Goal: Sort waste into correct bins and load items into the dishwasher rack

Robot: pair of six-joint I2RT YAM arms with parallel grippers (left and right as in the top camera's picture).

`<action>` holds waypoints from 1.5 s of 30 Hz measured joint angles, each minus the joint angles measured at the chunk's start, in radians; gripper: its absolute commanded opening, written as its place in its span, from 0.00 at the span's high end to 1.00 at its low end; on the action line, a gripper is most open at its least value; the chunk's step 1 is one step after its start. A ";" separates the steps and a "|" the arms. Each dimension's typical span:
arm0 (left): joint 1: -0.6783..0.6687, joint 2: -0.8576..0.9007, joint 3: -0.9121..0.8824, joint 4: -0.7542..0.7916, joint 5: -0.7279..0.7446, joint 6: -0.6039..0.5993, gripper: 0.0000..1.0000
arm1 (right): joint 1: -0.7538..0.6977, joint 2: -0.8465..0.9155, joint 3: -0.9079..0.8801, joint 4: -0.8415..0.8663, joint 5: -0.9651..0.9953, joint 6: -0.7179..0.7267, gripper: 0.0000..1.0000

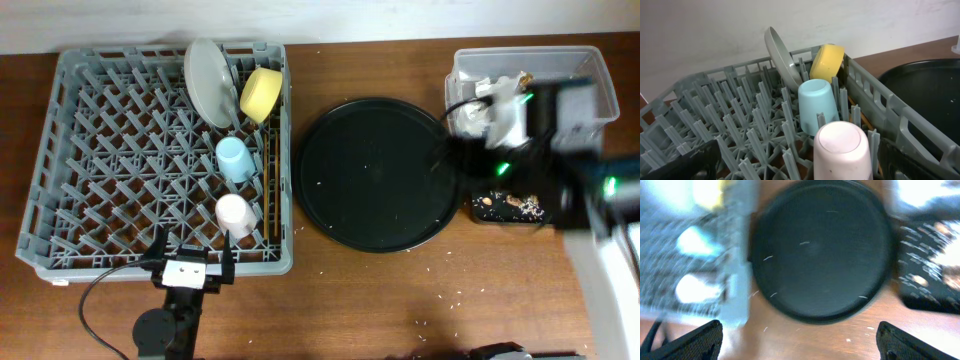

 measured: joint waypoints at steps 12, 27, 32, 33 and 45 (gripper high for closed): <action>0.000 -0.002 0.000 0.001 0.000 0.000 0.00 | -0.076 -0.997 -1.303 1.239 0.056 -0.356 0.02; 0.000 -0.002 0.000 0.000 0.000 0.000 0.00 | -0.098 -1.292 -1.588 1.220 0.008 -0.361 0.02; 0.000 -0.002 0.000 0.000 0.000 0.000 0.00 | -0.098 -1.292 -1.588 1.220 0.008 -0.362 0.01; 0.000 -0.002 0.000 0.000 0.000 0.000 0.00 | -0.098 -1.292 -1.588 1.220 0.008 -0.361 0.01; 0.000 -0.002 0.000 0.000 0.000 0.000 0.00 | -0.098 -1.292 -1.588 1.220 0.008 -0.361 0.02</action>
